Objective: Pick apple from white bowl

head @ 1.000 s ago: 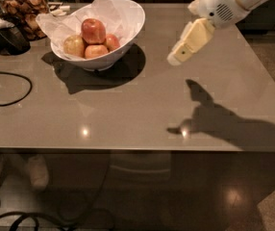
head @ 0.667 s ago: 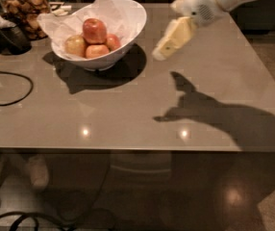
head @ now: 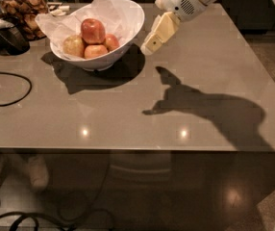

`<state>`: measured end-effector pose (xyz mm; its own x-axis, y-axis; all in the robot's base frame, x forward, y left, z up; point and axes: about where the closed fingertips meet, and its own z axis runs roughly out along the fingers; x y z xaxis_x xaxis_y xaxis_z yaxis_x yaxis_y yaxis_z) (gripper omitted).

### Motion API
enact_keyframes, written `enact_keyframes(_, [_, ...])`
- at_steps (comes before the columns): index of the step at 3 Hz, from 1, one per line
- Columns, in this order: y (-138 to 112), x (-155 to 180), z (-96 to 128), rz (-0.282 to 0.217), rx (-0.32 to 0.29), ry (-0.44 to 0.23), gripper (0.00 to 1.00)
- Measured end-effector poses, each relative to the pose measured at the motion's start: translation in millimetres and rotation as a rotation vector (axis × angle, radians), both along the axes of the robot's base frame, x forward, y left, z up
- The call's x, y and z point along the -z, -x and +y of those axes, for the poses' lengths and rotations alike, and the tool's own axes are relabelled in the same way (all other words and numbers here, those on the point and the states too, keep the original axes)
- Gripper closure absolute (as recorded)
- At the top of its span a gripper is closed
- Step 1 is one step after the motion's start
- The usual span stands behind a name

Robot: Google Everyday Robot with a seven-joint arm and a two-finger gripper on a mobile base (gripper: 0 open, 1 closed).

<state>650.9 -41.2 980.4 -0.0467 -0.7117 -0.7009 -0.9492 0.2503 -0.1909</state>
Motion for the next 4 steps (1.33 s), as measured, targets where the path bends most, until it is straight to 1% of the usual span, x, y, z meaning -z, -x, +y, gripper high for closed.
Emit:
enact_keyframes(1, [-13.8, -5.1, 21.5, -0.018, -0.007, -0.082, 0.00])
enact_keyframes(2, [-23.4, -15.3, 44.5, -0.028, -0.054, -0.121, 0.00])
enact_keyframes(3, [-24.8, -18.2, 46.2, -0.032, -0.057, -0.126, 0.00])
enact_keyframes(4, [-25.5, -15.6, 49.3, -0.029, -0.061, -0.146, 0.00])
